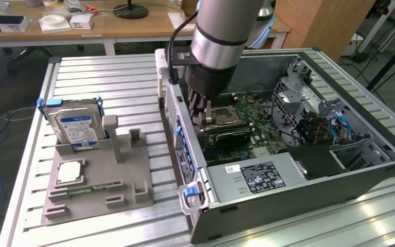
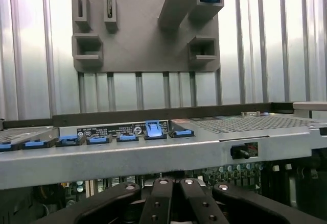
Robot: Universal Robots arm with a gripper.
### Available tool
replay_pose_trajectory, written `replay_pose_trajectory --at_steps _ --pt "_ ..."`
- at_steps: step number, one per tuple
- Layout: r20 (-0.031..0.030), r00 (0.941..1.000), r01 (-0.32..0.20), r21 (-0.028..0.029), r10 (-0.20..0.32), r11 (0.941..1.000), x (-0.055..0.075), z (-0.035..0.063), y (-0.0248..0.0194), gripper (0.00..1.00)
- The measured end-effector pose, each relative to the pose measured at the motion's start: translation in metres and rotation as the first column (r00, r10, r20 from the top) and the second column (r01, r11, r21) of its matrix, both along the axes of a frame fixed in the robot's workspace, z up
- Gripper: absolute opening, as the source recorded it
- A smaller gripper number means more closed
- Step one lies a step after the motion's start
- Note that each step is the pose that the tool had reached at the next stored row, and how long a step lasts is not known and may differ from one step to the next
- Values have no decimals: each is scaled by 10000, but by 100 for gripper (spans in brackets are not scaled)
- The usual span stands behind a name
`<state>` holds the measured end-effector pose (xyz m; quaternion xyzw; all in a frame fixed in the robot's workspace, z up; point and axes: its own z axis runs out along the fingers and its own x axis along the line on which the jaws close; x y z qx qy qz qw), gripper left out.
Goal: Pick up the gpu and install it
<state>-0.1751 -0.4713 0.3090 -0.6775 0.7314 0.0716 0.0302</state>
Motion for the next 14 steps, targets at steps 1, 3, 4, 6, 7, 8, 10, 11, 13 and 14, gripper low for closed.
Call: replay_pose_trajectory --at_steps 1,3,4,6,7,8,10,11,13,14 --pt "4 10000 0 16 0 10000 0 35 0 11" --pt "1 10000 -1 56 1 10000 1 95 0 11" --pt "0 10000 0 82 0 10000 2 114 1 11" --pt "1 10000 -2 136 2 9999 11 152 6 11" --pt "0 10000 0 158 0 9999 21 173 11 11" --pt "1 10000 0 182 0 9998 34 193 14 11" --pt "-1 10000 -1 199 1 9998 78 263 22 11" --pt "-27 10000 -1 199 2 9998 97 299 22 11" --pt "-80 10000 1 189 0 9998 100 305 22 11" --pt "-88 10000 2 184 0 9998 100 307 22 11"
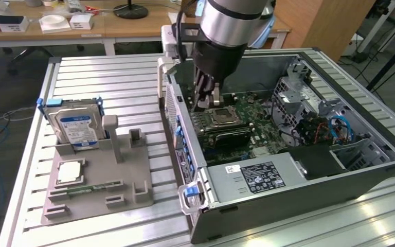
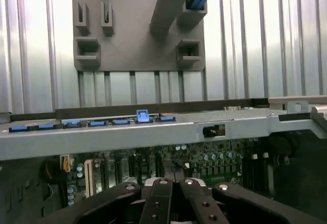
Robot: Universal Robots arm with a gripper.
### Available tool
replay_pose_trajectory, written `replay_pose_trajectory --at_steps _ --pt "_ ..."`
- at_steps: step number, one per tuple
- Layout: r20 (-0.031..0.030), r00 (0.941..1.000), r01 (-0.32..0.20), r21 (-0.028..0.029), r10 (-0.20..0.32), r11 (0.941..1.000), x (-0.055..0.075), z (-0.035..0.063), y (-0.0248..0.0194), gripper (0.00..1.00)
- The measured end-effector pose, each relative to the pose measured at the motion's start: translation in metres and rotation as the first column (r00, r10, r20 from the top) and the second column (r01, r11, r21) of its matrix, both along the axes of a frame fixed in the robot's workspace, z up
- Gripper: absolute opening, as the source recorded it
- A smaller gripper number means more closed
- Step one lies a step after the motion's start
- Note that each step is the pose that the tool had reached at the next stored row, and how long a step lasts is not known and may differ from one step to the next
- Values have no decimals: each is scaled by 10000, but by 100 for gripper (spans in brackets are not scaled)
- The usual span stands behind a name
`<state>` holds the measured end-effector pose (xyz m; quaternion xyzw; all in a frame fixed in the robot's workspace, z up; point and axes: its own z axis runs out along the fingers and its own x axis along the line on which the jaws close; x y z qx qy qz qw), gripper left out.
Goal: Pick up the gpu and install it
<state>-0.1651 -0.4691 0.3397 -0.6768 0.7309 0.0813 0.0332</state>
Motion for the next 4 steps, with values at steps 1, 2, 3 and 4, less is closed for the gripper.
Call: replay_pose_trajectory --at_steps 1,2,3,4 --pt "-10 10000 1 -8 -1 10000 0 4 0 11" --pt "-18 10000 1 -13 -1 10000 0 5 0 11" --pt "-26 10000 0 -18 0 10000 0 8 0 11" --pt "-35 10000 -1 -24 1 10000 0 10 0 11"
